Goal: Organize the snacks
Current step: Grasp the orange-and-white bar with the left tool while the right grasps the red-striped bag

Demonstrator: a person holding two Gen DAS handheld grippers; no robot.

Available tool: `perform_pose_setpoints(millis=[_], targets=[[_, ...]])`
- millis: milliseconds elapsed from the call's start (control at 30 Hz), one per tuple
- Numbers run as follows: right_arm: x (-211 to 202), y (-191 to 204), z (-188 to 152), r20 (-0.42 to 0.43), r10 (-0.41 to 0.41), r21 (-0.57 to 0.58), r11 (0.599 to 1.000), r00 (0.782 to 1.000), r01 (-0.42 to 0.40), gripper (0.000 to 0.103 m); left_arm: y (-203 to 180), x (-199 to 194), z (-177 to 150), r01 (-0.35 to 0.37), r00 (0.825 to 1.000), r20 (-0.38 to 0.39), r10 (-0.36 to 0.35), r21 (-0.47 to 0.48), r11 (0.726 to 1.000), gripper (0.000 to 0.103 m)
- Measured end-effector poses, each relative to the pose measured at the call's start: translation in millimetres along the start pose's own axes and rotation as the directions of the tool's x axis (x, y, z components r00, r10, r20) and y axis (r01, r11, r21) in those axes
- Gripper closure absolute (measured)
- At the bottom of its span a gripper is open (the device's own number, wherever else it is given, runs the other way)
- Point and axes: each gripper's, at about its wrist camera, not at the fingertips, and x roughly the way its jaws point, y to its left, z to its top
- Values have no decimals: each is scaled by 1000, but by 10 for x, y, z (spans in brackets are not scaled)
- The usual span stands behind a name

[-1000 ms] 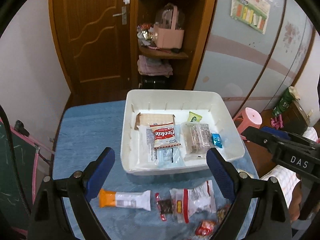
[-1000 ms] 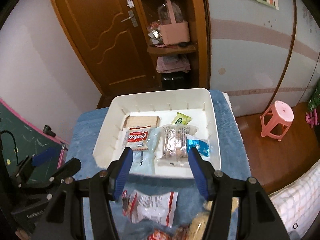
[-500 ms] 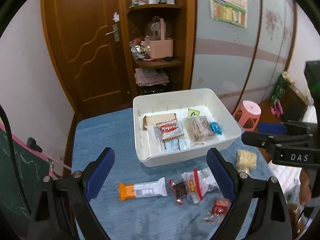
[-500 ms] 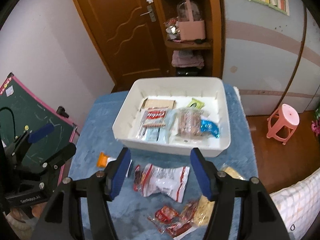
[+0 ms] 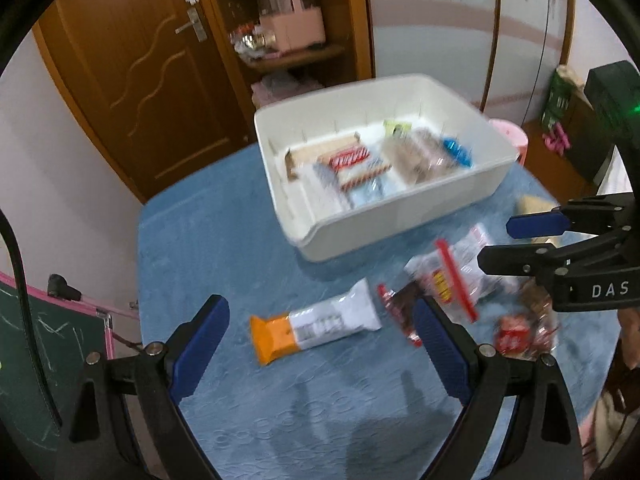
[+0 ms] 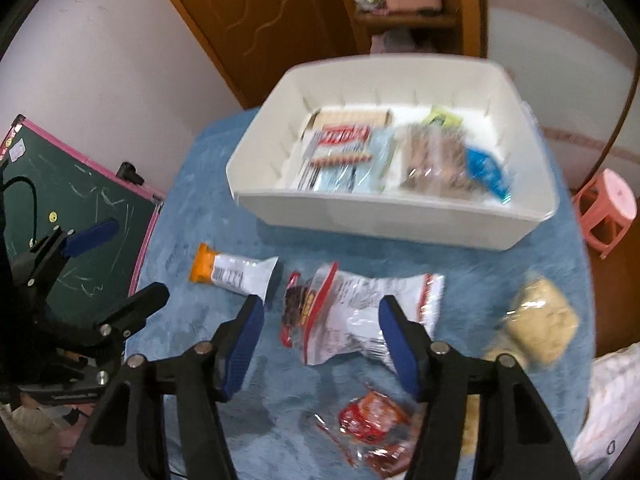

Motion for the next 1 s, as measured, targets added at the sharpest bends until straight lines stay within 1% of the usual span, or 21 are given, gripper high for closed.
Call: perform_pose_setpoints(millis=[100,200,233,333,400,467,500,533,667,733,800,833,900,933,1000], targets=[[226,45,-8,-44,12,1,1000,999,-12,52,75,227,-66,-7,999,-41,8,21,1000,10],[463,93,-9,-87,16,-4,1000,996,-16,56,128,480,-122,-24,996,-83,29,64,998,10],[511,109,-1,-94,18,-8,1000,995,-19,59,139,559,-143,-29,995,-94,37,83,996,10],[642,161,19,-113,9,-26,1000,994,-12,61,156,781,-194,-24,991,-129,44,149,989,10],[705,197,40,-118,6,-40,999,993,-11,62,163,933,-211,-37,987,-149,65,185,982,10],[779,246,56,-127,10,-54,998,992,-17,71,174,1063,-220,-40,983,-168,75,205,978,10],[828,277,56,-137,15,-62,998,990,-24,74,186,1129,-218,-39,982,-174,77,210,977,10],[870,287,57,-148,17,-70,997,989,-27,75,193,1168,-213,-31,981,-179,70,212,977,10],[933,389,48,-123,-48,-147,989,991,30,75,213,1258,-176,41,981,-196,4,221,974,10],[952,417,53,-124,-59,-168,985,990,37,75,200,1314,-177,78,975,-219,-23,244,967,10],[958,418,49,-134,-72,-196,980,988,45,79,178,1365,-189,116,968,-248,-46,275,954,10],[955,414,48,-141,-90,-213,975,986,58,83,164,1384,-199,124,965,-258,-46,294,948,10],[957,400,27,-171,-104,-231,971,980,62,84,132,1439,-225,130,963,-269,-36,342,931,10],[950,390,20,-178,-97,-231,971,979,54,84,122,1466,-229,125,963,-269,-27,356,926,10],[950,385,14,-180,-92,-237,970,979,48,84,117,1531,-216,131,960,-277,-29,357,925,10]])
